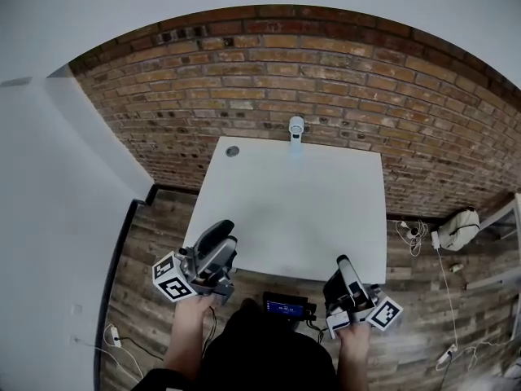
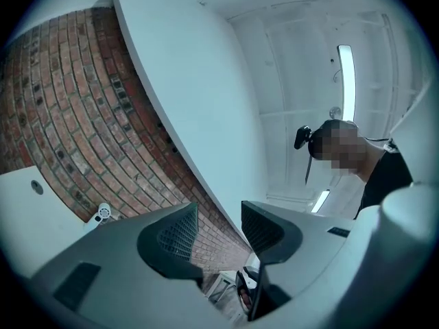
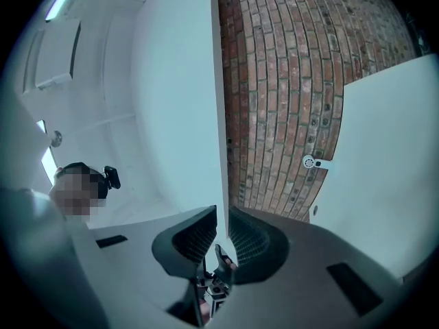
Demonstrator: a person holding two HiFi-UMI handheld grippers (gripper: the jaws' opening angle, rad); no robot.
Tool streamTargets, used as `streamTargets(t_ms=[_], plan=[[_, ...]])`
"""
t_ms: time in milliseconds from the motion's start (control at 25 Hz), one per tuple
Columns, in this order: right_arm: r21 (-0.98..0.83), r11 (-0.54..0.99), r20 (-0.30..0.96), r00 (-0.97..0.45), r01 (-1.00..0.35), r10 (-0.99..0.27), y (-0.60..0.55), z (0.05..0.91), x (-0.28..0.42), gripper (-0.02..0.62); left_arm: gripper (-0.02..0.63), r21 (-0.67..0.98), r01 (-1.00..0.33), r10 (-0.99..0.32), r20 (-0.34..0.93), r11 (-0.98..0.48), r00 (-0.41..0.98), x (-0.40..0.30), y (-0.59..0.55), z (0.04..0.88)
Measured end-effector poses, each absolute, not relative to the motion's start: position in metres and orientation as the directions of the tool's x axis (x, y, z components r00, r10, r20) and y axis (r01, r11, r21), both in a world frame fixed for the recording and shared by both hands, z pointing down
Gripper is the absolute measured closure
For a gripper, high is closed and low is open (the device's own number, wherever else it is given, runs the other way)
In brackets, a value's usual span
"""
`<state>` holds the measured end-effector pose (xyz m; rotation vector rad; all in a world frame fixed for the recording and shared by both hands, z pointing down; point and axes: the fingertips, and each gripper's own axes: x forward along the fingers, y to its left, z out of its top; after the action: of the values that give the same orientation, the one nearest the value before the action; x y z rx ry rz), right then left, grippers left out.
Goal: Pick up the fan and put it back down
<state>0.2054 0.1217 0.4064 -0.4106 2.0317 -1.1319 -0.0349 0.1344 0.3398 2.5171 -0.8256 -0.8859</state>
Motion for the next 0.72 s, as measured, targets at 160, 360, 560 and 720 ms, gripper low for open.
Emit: streamTargets(t_ms=[160, 360, 560, 720], plan=[[-0.822, 0.567, -0.459, -0.656, 0.056, -0.600, 0.117, 0.402, 0.197, 0.538, 0.397, 0.487, -0.381, -0.603, -0.471, -0.786, 0.643, -0.041, 0.129, 0.339], [-0.833, 0.553, -0.423, -0.678, 0.030, -0.601, 0.114, 0.398, 0.163, 0.538, 0.397, 0.524, -0.356, -0.615, -0.485, -0.774, 0.622, -0.074, 0.122, 0.344], [-0.843, 0.538, -0.385, -0.701, 0.002, -0.600, 0.118, 0.399, 0.130, 0.538, 0.397, 0.554, -0.335, -0.626, -0.497, -0.762, 0.601, -0.106, 0.122, 0.354], [-0.843, 0.538, -0.357, -0.716, -0.030, -0.599, 0.127, 0.398, 0.111, 0.540, 0.397, 0.564, -0.309, -0.617, -0.510, -0.766, 0.599, -0.120, 0.125, 0.360]])
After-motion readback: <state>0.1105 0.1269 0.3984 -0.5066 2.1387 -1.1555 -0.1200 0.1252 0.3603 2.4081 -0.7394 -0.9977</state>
